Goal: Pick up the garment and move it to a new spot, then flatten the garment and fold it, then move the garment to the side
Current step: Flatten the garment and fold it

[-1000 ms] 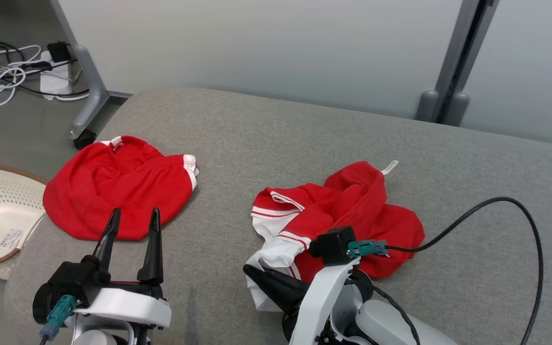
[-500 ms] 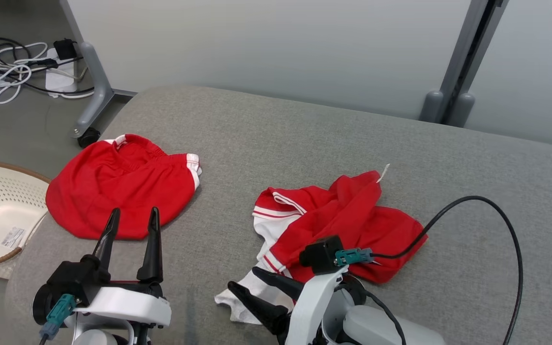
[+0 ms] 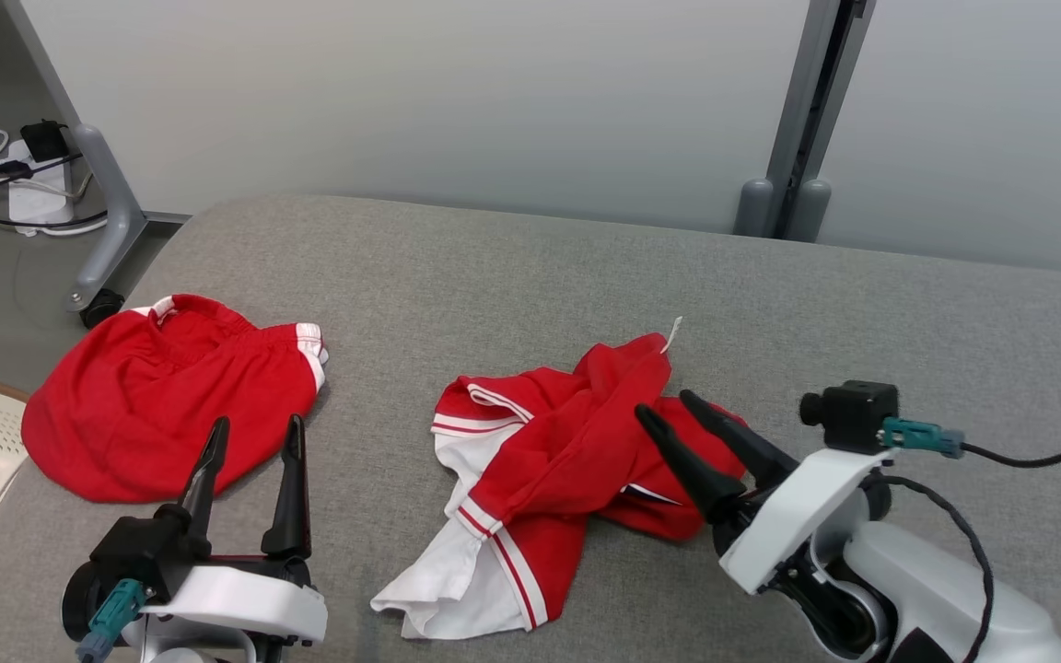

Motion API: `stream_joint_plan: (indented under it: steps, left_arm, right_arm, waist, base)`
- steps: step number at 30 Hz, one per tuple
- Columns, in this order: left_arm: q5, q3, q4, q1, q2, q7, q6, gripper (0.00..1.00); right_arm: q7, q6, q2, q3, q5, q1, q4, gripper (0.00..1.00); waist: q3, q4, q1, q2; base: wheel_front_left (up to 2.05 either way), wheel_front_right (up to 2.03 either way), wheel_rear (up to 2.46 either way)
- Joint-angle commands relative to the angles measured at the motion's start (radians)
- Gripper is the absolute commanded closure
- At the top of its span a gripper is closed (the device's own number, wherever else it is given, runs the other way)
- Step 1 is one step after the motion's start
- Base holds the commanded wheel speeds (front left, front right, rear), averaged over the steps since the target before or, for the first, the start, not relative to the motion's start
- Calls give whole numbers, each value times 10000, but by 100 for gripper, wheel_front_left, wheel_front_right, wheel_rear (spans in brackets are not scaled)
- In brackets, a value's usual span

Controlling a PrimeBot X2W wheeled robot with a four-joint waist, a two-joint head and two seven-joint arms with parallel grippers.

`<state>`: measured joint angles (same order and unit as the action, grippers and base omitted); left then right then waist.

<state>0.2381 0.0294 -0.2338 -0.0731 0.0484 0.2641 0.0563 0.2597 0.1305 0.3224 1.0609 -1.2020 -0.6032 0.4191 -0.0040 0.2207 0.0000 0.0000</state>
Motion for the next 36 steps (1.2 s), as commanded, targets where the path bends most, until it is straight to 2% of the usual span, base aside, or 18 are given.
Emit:
stream_joint_plan:
  steps: [1,5,9,14,20,30,36]
  left_arm:
    - [48,0,17,9,37,3,-13,0]
    - [91,84,71,15,37,3,-41,0]
    - [141,219,103,-187,35,3,-30,0]
    - [333,414,119,-410,35,3,-92,0]
    - [692,739,135,-649,39,5,-239,0]
    - [1233,1218,311,-1079,35,5,-494,0]
    - [1480,1429,376,-1266,36,5,-591,0]
  right_arm:
    - [62,5,73,-328,124,231,-30,0]
    - [70,5,122,-1457,491,632,176,0]
    - [33,5,73,-1839,689,321,720,0]
    - [-1334,5,-7,-2019,380,-1031,1943,0]
    - [-3461,5,-82,-2124,-34,-2521,3889,0]
    - [-5777,5,-331,-2524,-755,-4157,6531,0]
    - [-6831,5,-550,-2902,-1360,-4553,7289,0]
  waist:
    - [9,-58,0,0]
    - [77,-101,0,0]
    - [285,26,0,0]
    - [859,420,0,0]
    - [1441,905,0,0]
    - [2437,1661,0,0]
    - [2848,1908,0,0]
  base:
    - [0,0,0]
    - [0,0,0]
    - [0,0,0]
    - [0,0,0]
    - [0,0,0]
    - [0,0,0]
    - [0,0,0]
